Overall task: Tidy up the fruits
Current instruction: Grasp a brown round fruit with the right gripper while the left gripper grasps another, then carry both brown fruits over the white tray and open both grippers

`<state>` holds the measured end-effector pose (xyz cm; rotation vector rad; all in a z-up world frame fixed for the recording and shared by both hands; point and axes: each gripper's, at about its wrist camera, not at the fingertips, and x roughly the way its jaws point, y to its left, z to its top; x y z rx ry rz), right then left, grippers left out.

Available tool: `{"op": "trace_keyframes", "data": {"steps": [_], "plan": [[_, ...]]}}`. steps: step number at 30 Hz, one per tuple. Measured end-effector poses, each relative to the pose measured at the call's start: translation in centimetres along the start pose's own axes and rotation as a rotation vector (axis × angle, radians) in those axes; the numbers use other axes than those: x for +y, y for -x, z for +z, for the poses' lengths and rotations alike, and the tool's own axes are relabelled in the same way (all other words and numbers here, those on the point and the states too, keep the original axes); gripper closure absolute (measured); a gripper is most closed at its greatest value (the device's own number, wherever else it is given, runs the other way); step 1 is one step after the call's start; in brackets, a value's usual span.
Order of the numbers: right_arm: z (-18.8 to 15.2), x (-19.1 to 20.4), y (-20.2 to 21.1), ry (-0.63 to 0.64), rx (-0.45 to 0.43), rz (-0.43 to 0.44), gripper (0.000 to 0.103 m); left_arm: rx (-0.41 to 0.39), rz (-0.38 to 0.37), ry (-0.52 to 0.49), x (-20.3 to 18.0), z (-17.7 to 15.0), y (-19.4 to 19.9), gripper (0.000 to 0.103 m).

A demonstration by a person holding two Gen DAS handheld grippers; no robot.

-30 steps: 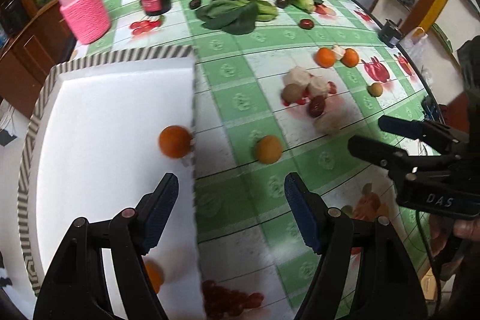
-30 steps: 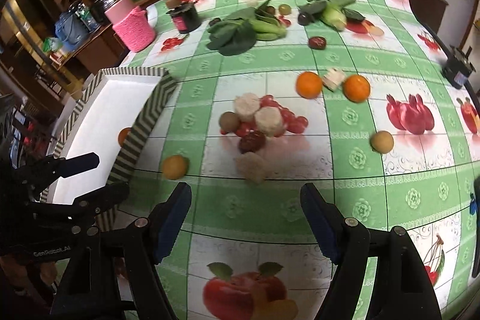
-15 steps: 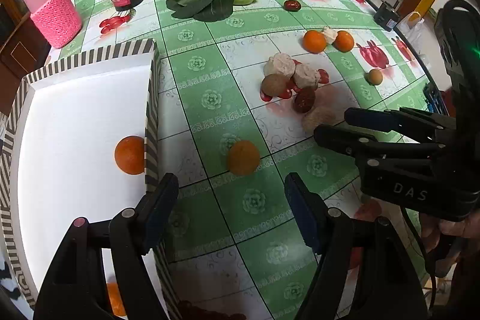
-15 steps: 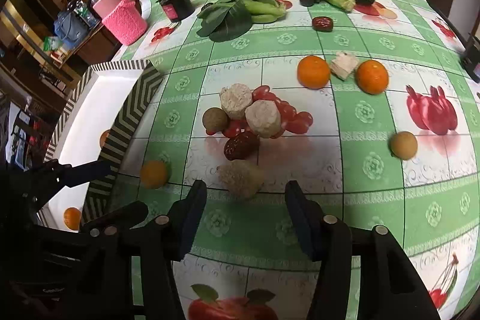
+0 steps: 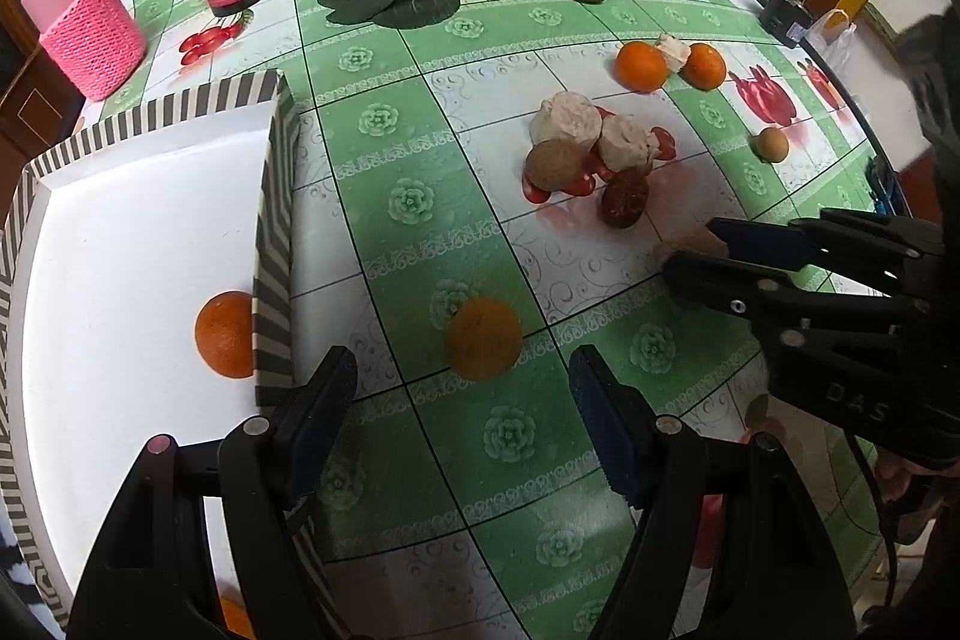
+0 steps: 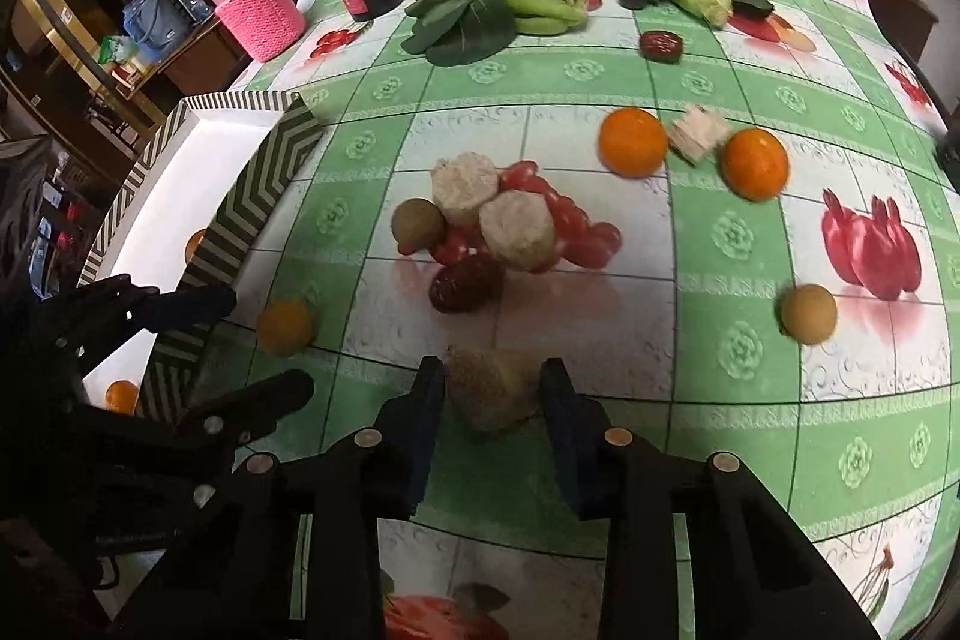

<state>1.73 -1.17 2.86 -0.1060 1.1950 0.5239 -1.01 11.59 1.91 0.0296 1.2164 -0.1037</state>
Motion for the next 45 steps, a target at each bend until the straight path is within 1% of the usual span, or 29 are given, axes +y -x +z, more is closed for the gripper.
{"op": "trace_keyframes", "data": {"steps": [2, 3, 4, 5, 6, 8, 9, 11, 12, 13, 14, 15, 18, 23, 29, 35, 45], "plan": [[-0.1, -0.3, 0.1, -0.018, 0.002, 0.010, 0.067, 0.001, 0.000, 0.001, 0.0, 0.1, -0.2, 0.030], [-0.2, -0.4, 0.2, -0.023, -0.007, 0.010, 0.062, 0.000, 0.002, 0.000, 0.0, 0.1, -0.2, 0.030], [-0.3, -0.5, 0.4, -0.025, -0.019, 0.013, 0.053, 0.001, 0.004, -0.002, 0.0, 0.1, -0.3, 0.030], [-0.4, -0.6, 0.5, -0.028, -0.024, 0.017, 0.048, 0.001, 0.005, -0.003, 0.0, 0.1, -0.3, 0.030], [-0.5, -0.6, 0.6, -0.031, -0.026, 0.023, 0.046, 0.001, 0.006, -0.003, 0.0, 0.1, -0.4, 0.030], [-0.7, -0.5, 0.7, -0.020, -0.031, 0.026, 0.046, 0.003, 0.008, 0.001, 0.1, 0.2, -0.6, 0.030], [-0.7, -0.3, 0.6, -0.004, -0.030, 0.010, 0.047, 0.004, 0.008, 0.002, 0.2, 0.2, -0.7, 0.030], [-0.7, -0.1, 0.1, 0.021, -0.011, -0.025, 0.054, -0.001, 0.007, 0.001, 0.1, 0.2, -0.9, 0.030], [-0.6, 0.2, 0.1, 0.043, -0.018, -0.042, 0.071, -0.008, 0.007, -0.001, 0.1, 0.2, -0.9, 0.031], [-0.5, 0.2, 0.0, 0.051, -0.006, -0.041, 0.073, -0.012, 0.003, -0.003, 0.0, 0.2, -0.9, 0.033], [-0.5, 0.2, 0.1, 0.049, -0.005, -0.041, 0.073, -0.018, -0.002, -0.008, 0.0, 0.2, -0.8, 0.048], [-0.6, 0.1, 0.2, 0.039, 0.001, -0.039, 0.073, -0.030, 0.002, -0.019, -0.1, 0.2, -0.6, 0.065], [-0.8, -0.4, 0.6, 0.007, 0.000, -0.031, 0.073, -0.029, -0.012, -0.032, -0.2, 0.3, -0.4, 0.080], [-1.0, -0.5, 1.9, -0.031, -0.018, -0.004, 0.073, -0.038, -0.052, -0.023, -0.2, 0.2, 0.7, 0.080], [-0.9, -0.3, 3.1, -0.103, -0.036, 0.063, 0.073, -0.047, -0.097, 0.013, 0.5, 0.1, 2.8, 0.080], [-0.7, 1.4, 3.8, -0.091, -0.036, 0.079, 0.073, -0.065, -0.061, 0.035, 1.7, -0.6, 4.2, 0.080], [0.3, 5.6, 4.4, -0.008, -0.042, 0.093, 0.073, -0.105, -0.001, 0.070, 4.2, -1.4, 6.3, 0.080]]}}
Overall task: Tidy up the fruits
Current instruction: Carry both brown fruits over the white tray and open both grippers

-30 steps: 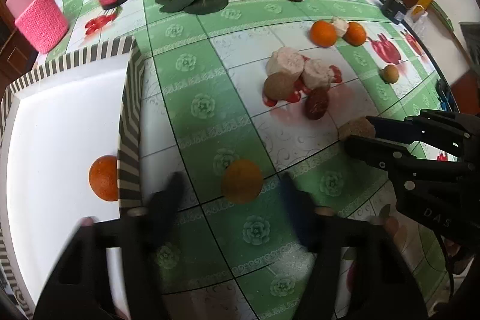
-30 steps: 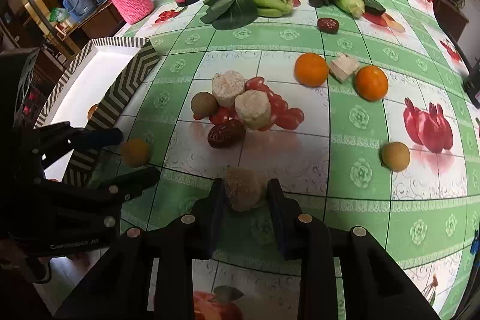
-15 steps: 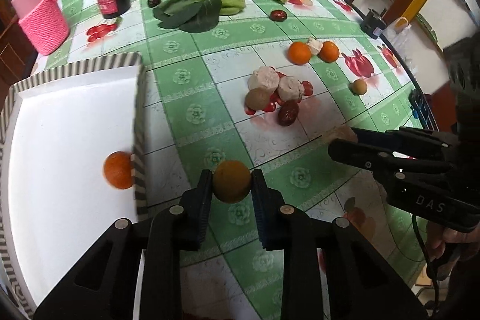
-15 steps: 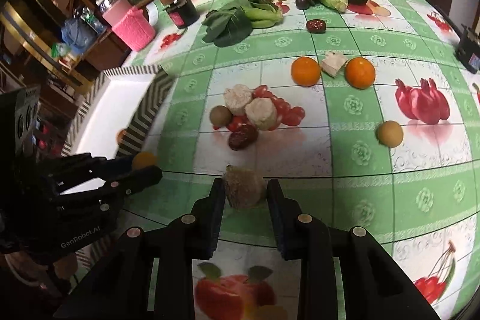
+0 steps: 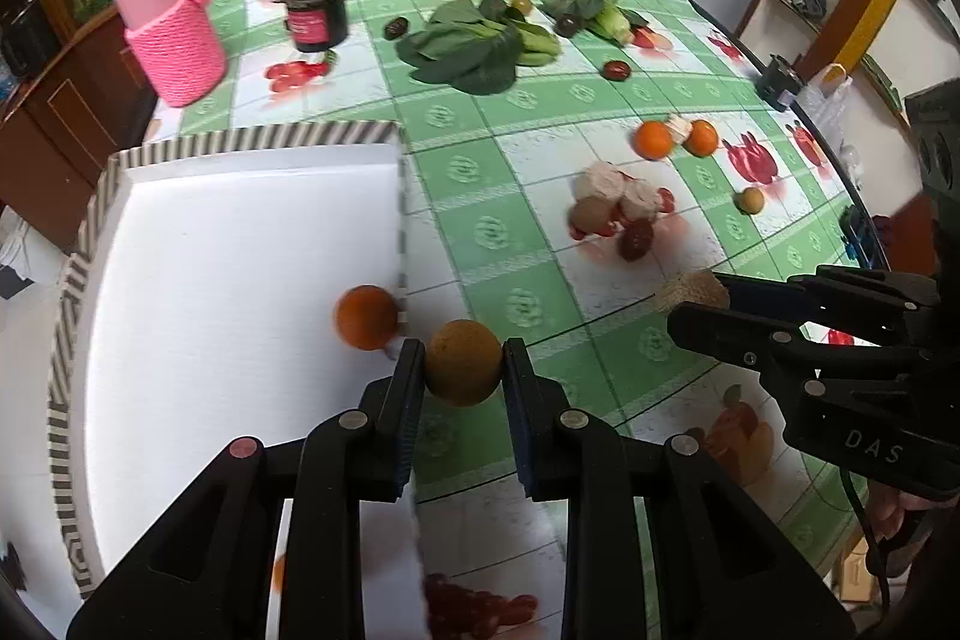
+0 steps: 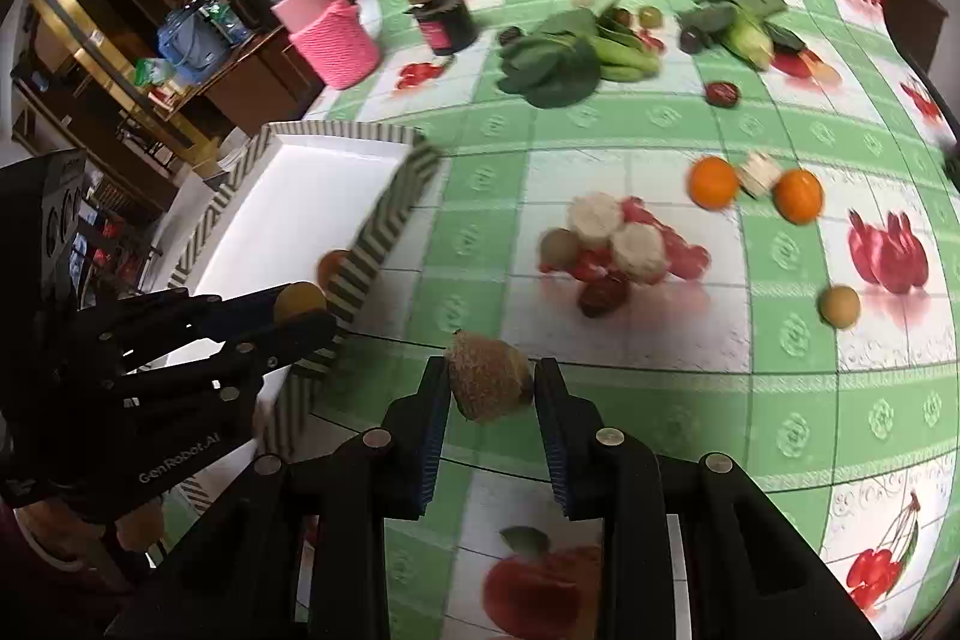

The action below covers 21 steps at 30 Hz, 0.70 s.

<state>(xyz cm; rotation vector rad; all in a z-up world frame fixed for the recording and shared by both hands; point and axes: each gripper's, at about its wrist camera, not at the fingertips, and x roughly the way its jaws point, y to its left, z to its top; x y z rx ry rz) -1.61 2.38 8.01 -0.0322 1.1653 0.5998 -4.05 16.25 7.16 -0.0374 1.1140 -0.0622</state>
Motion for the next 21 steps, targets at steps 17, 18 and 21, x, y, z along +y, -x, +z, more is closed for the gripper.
{"op": "trace_keyframes", "data": {"steps": [17, 18, 21], "plan": [[2.5, 6.9, -2.9, 0.105, 0.018, 0.053, 0.074, 0.013, 0.080, 0.066, 6.2, -1.1, 0.2, 0.080], [2.7, 7.2, -3.3, 0.111, 0.021, 0.057, 0.074, 0.015, 0.084, 0.069, 6.5, -1.2, 0.1, 0.080], [3.3, 8.4, -4.4, 0.127, 0.032, 0.067, 0.074, 0.024, 0.098, 0.084, 7.6, -1.5, -0.3, 0.080]]}}
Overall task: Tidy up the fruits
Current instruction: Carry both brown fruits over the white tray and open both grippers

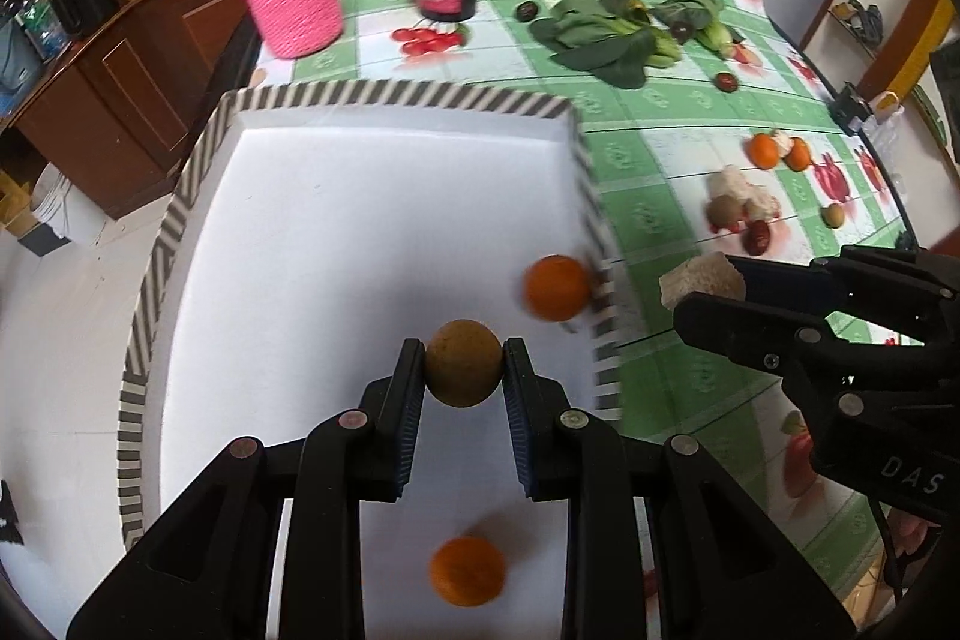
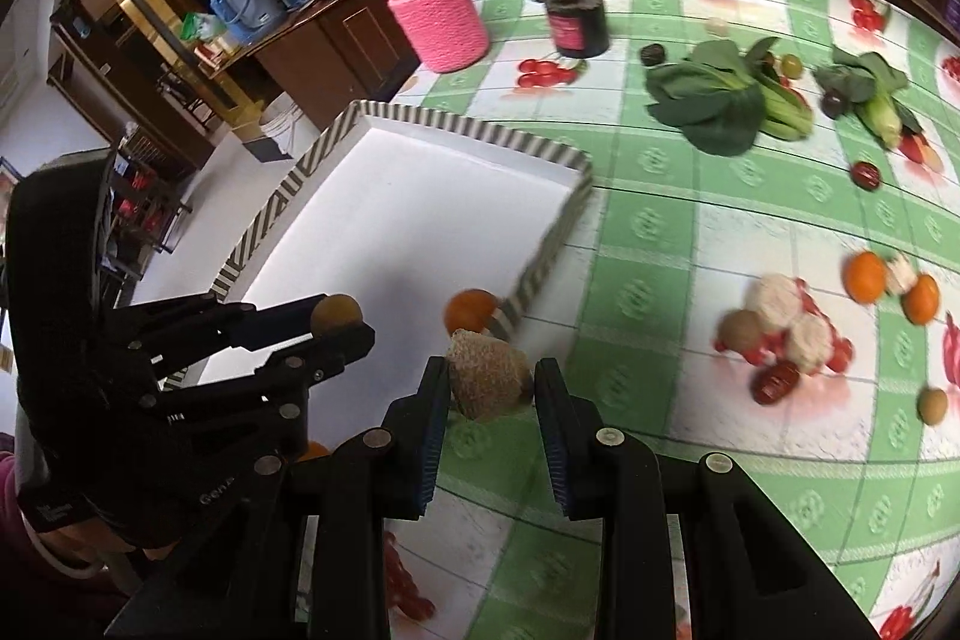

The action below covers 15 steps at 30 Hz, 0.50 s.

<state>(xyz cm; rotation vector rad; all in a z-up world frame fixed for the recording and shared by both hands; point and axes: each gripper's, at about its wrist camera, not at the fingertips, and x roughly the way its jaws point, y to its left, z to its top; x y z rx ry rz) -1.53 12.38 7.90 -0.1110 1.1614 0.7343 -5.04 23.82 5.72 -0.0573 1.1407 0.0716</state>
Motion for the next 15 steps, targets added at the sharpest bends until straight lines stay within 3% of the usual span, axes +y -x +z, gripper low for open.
{"op": "trace_keyframes", "data": {"steps": [15], "plan": [[1.7, 3.8, -4.8, 0.082, 0.082, 0.048, 0.074, 0.047, 0.048, 0.079, 4.8, -0.5, -2.5, 0.080]]}}
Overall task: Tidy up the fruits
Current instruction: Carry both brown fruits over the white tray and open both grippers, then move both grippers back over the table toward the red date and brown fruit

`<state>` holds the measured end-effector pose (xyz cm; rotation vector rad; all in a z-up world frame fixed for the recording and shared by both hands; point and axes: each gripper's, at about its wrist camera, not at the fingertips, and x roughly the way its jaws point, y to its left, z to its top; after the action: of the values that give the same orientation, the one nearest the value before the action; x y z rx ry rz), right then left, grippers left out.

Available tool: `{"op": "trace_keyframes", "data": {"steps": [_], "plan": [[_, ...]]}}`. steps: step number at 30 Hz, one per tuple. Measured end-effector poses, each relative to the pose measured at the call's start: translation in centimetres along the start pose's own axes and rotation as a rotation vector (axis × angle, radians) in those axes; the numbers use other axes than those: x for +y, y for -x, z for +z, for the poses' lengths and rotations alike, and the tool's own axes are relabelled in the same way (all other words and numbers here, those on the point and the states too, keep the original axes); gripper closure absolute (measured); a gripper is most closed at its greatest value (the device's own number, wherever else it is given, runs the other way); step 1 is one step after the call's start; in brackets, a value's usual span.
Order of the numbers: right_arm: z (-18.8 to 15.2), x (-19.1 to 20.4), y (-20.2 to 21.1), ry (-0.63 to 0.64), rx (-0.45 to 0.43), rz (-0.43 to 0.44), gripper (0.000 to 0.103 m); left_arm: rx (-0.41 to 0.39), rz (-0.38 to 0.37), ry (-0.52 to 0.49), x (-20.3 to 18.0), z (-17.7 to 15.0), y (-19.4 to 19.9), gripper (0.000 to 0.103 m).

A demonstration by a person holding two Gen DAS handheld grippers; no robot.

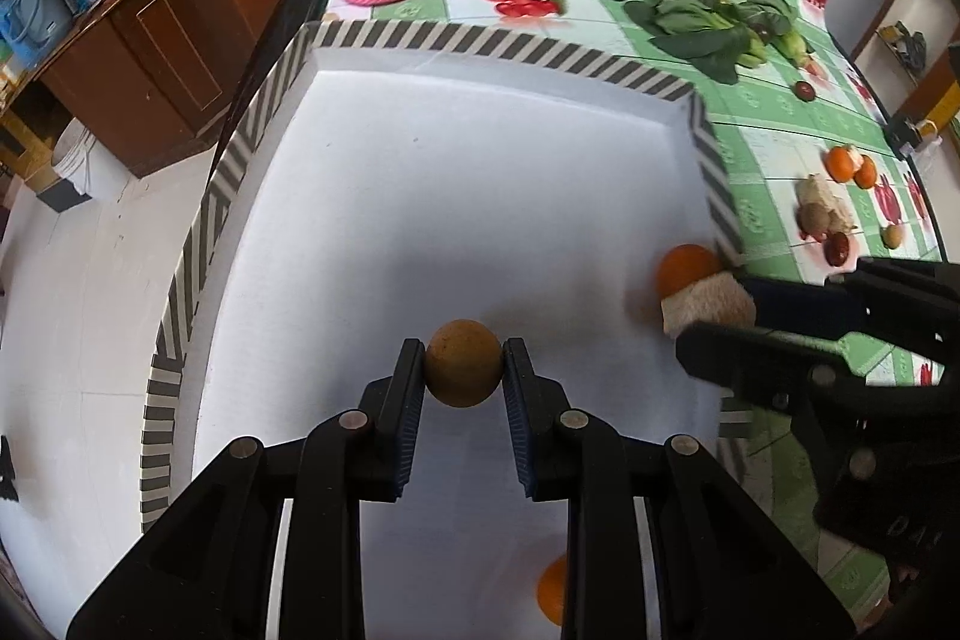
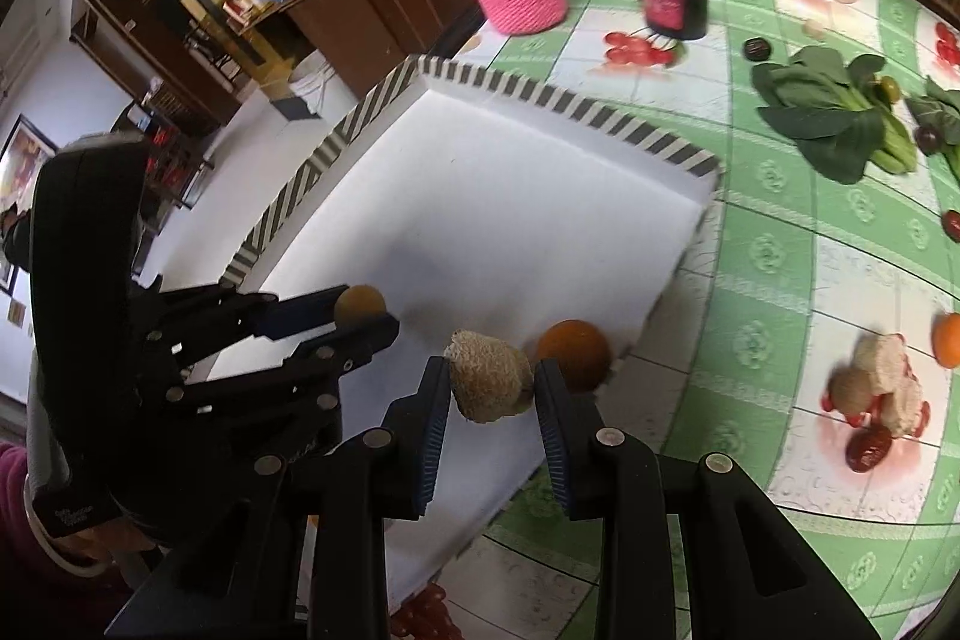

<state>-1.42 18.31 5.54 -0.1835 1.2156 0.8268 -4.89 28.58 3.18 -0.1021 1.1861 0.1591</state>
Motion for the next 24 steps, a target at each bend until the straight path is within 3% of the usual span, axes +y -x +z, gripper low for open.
{"op": "trace_keyframes", "data": {"steps": [13, 18, 21, 24], "plan": [[-1.0, 1.0, -3.1, 0.034, 0.056, -0.023, 0.070, 0.015, 0.007, 0.018, 0.6, 0.0, -1.0, 0.079], [-1.2, 0.8, -1.5, 0.038, 0.036, -0.026, 0.062, 0.005, 0.019, 0.038, 1.1, 0.0, -0.5, 0.048], [-1.0, 0.2, -0.1, 0.019, 0.011, -0.024, 0.058, -0.009, 0.033, 0.042, 1.1, 0.0, 0.2, 0.036], [-1.1, -0.7, 1.3, -0.012, -0.009, -0.019, 0.053, -0.031, 0.034, 0.038, 0.5, 0.2, 1.0, 0.035]]}}
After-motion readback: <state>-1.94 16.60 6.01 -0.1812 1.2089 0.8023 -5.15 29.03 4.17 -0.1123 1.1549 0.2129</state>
